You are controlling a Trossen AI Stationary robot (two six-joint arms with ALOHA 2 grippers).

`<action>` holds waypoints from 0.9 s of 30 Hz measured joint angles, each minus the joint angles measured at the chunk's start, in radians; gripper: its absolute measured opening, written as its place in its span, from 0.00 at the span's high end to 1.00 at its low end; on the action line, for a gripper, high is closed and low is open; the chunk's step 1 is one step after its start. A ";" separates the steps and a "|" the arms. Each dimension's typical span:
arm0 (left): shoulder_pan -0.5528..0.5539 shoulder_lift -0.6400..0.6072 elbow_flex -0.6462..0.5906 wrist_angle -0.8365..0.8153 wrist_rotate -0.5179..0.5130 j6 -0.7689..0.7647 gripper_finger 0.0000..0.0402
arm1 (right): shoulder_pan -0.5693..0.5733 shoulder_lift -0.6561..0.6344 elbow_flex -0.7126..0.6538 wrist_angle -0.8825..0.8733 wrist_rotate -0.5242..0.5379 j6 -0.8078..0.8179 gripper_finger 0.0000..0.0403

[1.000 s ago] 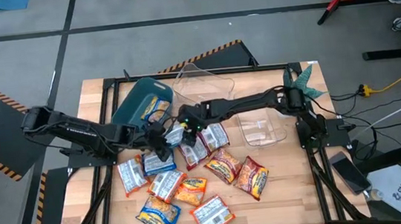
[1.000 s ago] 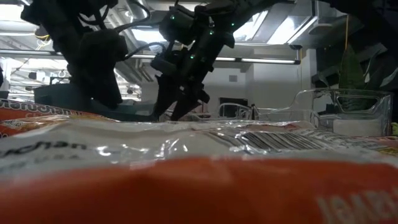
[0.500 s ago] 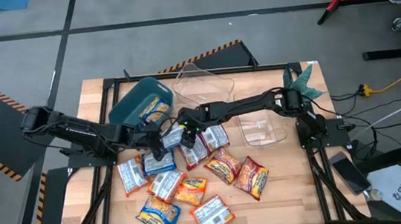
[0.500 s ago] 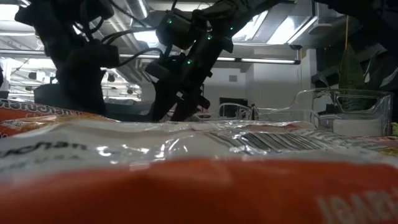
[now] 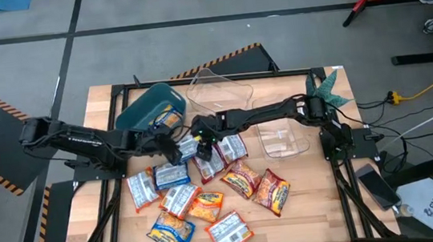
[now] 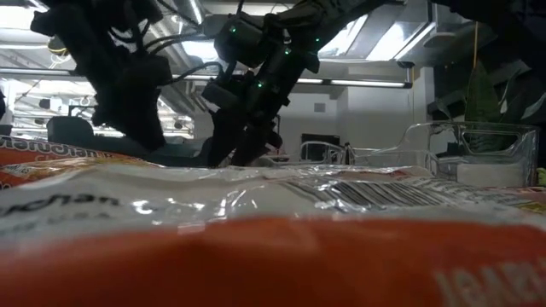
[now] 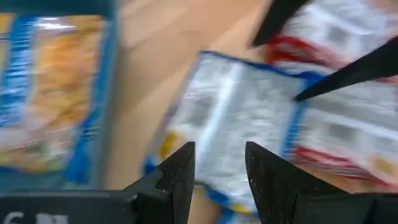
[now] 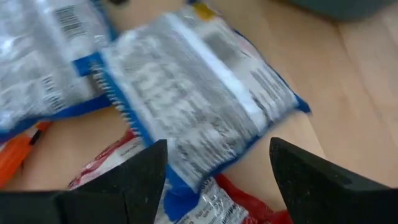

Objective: Sort Maruchan noodles
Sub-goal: Put the blue noodle pack into the blue bin

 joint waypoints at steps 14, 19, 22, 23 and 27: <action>-0.058 0.119 0.000 0.203 -0.148 0.090 0.66 | 0.026 0.000 0.000 0.039 0.066 -0.267 0.34; -0.043 0.201 0.000 0.206 -0.148 0.063 0.66 | 0.040 0.001 0.000 0.022 0.004 -0.371 0.34; -0.022 0.240 0.000 0.206 -0.161 0.036 0.66 | 0.051 0.001 0.000 0.021 0.036 -0.407 0.34; -0.014 0.250 0.000 0.204 -0.161 0.027 0.66 | 0.054 0.001 0.000 0.021 0.049 -0.415 0.34; 0.009 0.274 0.000 0.200 -0.154 0.000 0.66 | 0.051 0.001 0.000 0.021 0.078 -0.434 0.34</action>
